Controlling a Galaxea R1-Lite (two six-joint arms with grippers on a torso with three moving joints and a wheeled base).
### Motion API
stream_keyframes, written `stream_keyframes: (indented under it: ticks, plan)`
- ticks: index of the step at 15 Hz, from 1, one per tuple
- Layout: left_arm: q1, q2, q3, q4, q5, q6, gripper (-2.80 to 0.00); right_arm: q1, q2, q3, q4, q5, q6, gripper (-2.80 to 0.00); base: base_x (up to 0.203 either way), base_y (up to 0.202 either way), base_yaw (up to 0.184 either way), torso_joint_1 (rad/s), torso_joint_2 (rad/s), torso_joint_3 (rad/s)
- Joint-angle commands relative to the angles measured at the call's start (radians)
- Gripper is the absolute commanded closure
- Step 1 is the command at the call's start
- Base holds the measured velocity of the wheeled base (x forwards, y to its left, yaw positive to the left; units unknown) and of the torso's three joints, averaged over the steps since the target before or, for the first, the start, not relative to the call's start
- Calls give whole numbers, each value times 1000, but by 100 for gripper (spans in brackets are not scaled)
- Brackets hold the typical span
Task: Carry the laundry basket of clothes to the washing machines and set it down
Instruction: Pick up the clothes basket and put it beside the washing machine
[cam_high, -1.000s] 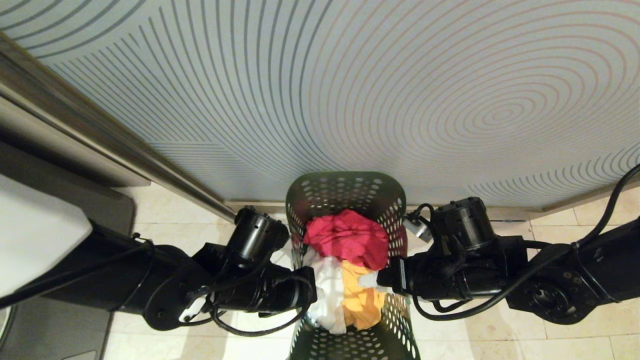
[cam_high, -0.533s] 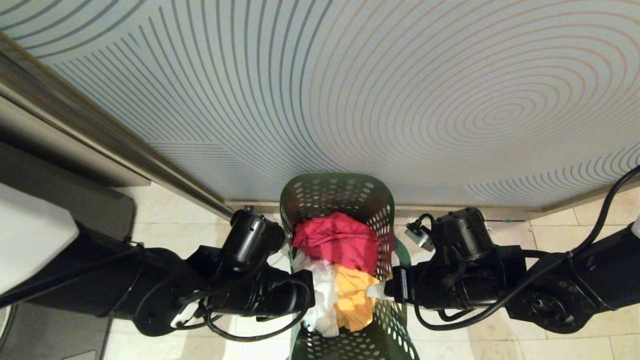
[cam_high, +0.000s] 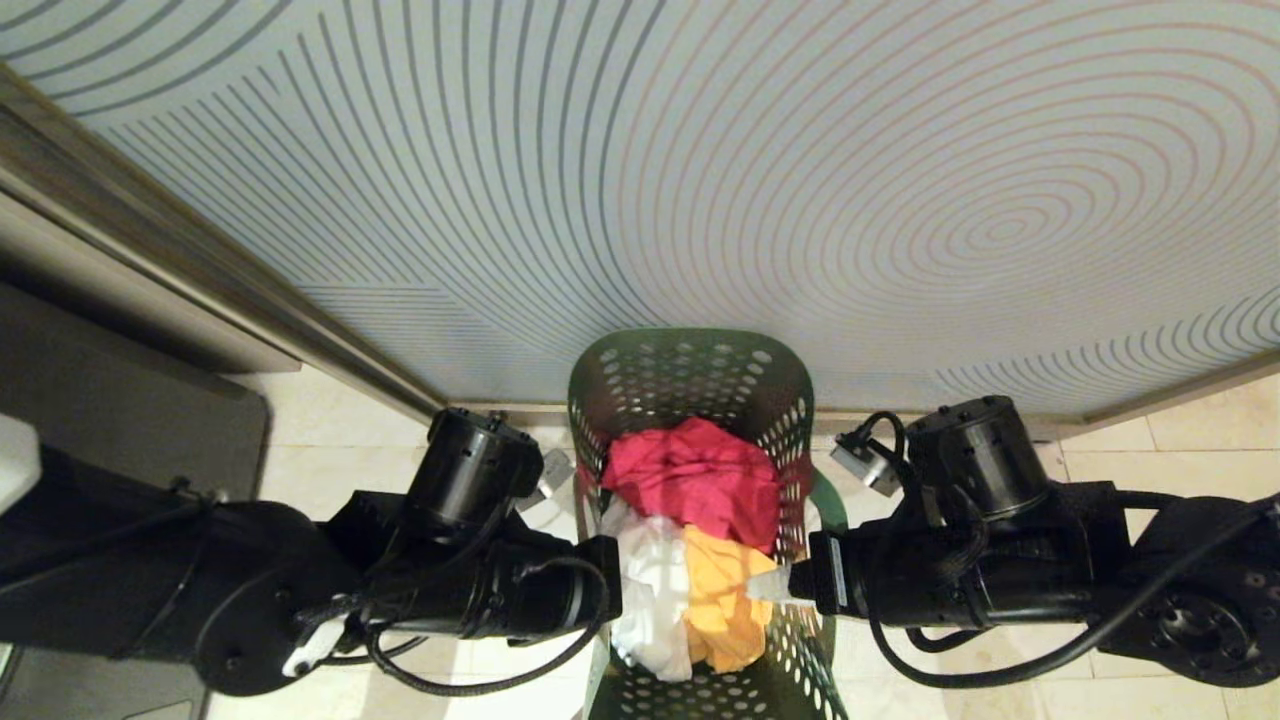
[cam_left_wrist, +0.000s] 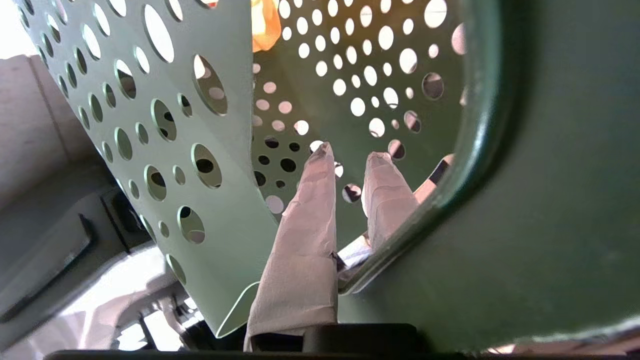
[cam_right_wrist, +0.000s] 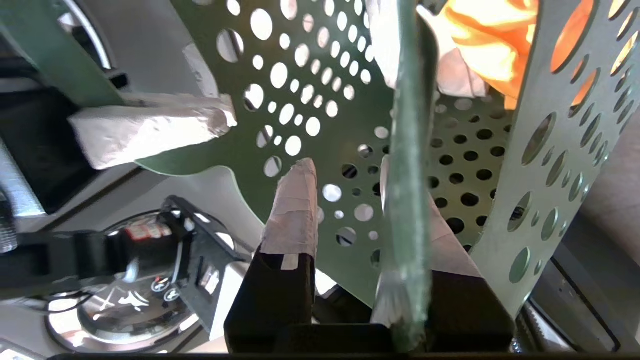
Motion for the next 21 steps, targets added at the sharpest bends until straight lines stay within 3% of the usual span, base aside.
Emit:
stream_keyframes:
  ticks: [1, 3, 21]
  plan:
    - [-1, -30, 13, -3, -1, -31, 0, 7, -39, -12, 22, 2, 4, 0, 0, 0, 0, 0, 0, 0]
    - [-1, -39, 35, -5, 0, -72, 0, 15, -39, -6, 22, 2, 6, 0, 0, 0, 0, 0, 0, 0]
    - [-125, -114, 43, -8, 4, -100, 0, 75, -139, 34, 65, 2, 9, 0, 0, 0, 0, 2, 3, 189]
